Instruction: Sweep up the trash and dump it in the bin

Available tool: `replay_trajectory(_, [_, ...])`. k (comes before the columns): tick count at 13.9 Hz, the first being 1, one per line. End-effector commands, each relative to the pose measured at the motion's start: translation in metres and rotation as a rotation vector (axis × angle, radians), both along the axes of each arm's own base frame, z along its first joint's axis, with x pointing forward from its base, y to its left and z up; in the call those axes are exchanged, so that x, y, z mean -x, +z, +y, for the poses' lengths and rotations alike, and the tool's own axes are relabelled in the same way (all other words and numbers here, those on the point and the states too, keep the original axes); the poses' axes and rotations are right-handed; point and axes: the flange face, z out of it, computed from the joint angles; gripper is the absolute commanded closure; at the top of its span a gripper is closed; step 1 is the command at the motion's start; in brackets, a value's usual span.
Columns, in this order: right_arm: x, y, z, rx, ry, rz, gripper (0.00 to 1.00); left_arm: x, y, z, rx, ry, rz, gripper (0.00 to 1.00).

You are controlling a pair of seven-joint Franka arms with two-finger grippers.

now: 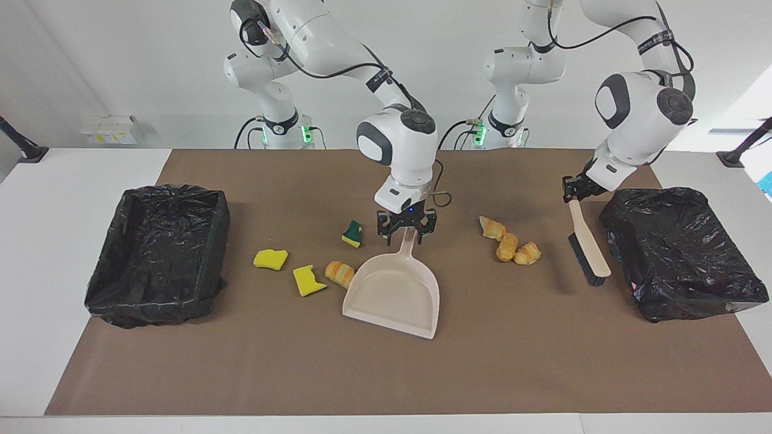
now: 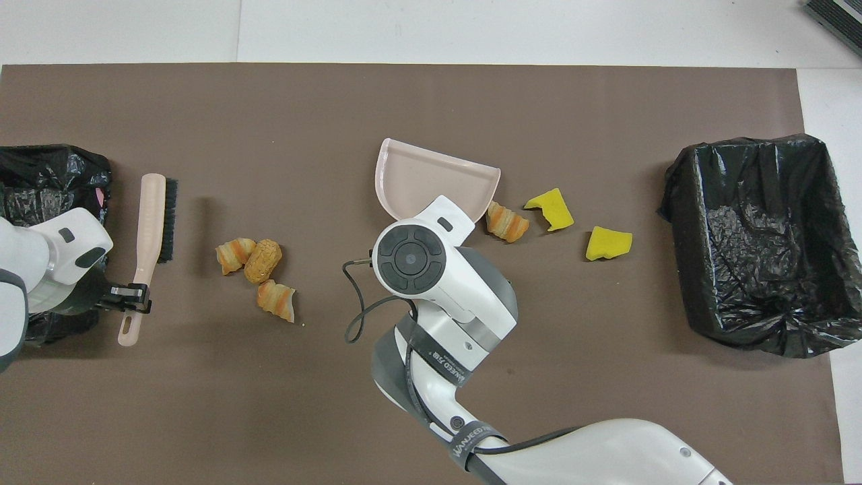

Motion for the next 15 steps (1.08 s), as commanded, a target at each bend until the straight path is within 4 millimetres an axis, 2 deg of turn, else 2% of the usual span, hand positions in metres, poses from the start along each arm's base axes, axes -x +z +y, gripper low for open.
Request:
replay_trajectory(1, [0.007, 0.002, -0.004, -0.011, -0.020, 0.018, 0.65, 0.004, -0.003, 0.001, -0.013, -0.032, 0.000, 1.00])
replay_trajectory(2, [0.007, 0.002, -0.005, -0.008, -0.015, 0.022, 0.87, 0.004, -0.003, 0.001, -0.013, -0.034, -0.001, 1.00])
replay_trajectory(3, [0.008, 0.002, -0.006, 0.001, 0.004, 0.029, 1.00, 0.004, -0.003, 0.001, -0.013, -0.032, -0.001, 1.00])
replay_trajectory(5, [0.008, 0.004, -0.007, 0.027, 0.087, 0.040, 1.00, 0.004, -0.003, 0.002, -0.013, -0.029, 0.000, 1.00])
replay_trajectory(6, [0.005, 0.011, -0.013, 0.036, 0.160, 0.043, 1.00, 0.004, -0.002, 0.001, -0.013, -0.032, 0.000, 1.00])
replay_trajectory(8, [0.007, 0.038, -0.021, 0.051, 0.263, 0.036, 1.00, 0.004, -0.002, -0.003, -0.015, -0.038, 0.001, 1.00])
replay_trajectory(10, [0.006, 0.068, -0.042, 0.084, 0.350, 0.047, 1.00, 0.002, -0.003, -0.004, -0.020, -0.016, -0.012, 1.00])
replay_trajectory(12, [0.017, 0.085, -0.052, 0.133, 0.481, 0.099, 1.00, 0.000, -0.003, -0.007, -0.026, 0.014, -0.016, 1.00])
replay_trajectory(15, [0.030, 0.085, -0.063, 0.200, 0.754, 0.172, 1.00, -0.002, -0.009, -0.011, -0.028, 0.007, -0.016, 1.00])
